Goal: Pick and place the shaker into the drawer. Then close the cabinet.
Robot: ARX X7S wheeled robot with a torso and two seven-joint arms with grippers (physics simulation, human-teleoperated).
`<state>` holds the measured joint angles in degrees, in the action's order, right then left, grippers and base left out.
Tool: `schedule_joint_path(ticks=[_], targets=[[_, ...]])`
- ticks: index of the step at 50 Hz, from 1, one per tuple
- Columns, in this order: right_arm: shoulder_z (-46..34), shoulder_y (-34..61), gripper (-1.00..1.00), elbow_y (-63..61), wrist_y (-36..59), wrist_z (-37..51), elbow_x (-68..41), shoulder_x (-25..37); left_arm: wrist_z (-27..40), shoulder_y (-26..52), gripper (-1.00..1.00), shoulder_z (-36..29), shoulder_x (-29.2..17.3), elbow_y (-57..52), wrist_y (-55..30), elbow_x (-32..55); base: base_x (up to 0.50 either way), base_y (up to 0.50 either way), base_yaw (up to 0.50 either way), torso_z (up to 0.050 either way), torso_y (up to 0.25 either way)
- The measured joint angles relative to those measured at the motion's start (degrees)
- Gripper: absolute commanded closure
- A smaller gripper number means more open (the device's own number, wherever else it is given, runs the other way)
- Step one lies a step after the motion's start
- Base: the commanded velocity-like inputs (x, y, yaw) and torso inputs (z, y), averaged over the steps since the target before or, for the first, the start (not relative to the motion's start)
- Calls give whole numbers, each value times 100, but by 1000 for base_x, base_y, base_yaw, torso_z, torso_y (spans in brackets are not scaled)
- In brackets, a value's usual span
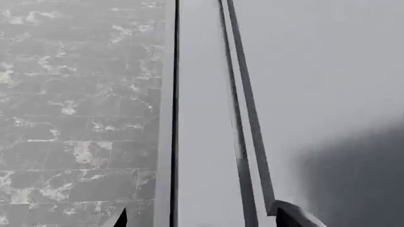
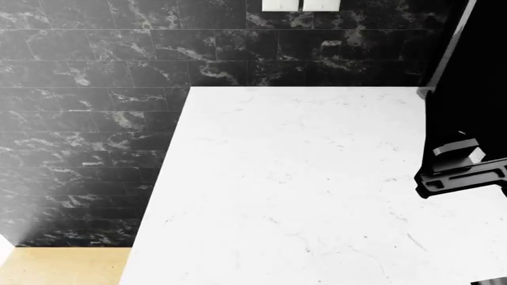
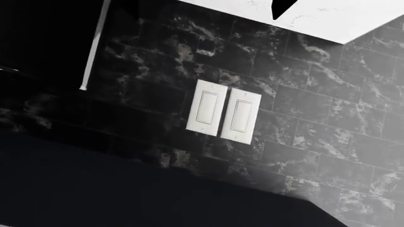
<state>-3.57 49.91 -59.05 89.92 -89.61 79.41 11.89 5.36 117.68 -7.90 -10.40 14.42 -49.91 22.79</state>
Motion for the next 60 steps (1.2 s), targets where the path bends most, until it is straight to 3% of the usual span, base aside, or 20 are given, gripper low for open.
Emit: schedule_joint_path(ticks=[3,8,11,15,21,30,60], targets=[[-87,37,-100,47,0,0,11,-53,1083,-556,-100,951,-602,-1281,-1022,1049,0,0,0,0,0],[-237,119,-100,155,0,1,36,-147,3039,-1545,-100,2293,-1585,-2752,-2050,3509,0,0,0,0,0],[-331,180,-100,235,-1,1,47,-197,3766,-2125,-100,2970,-1995,-3405,-2522,4704,0,0,0,0,0],[-454,250,-100,343,-1,1,52,-243,4273,-2814,-100,3700,-2371,-4118,-3005,5658,0,0,0,0,0],[-729,314,-100,492,-1,1,-23,-220,4452,-3622,-100,4418,-2725,-4905,-3404,6167,0,0,0,0,0],[-1409,523,-100,688,1,1,-441,15,4421,-4381,-100,4982,-3006,-5544,-3558,6312,0,0,0,0,0],[-3174,1509,-100,1738,2,2,-3197,915,4125,-5709,-100,5825,-3181,-6175,-3355,6321,0,0,0,0,0]])
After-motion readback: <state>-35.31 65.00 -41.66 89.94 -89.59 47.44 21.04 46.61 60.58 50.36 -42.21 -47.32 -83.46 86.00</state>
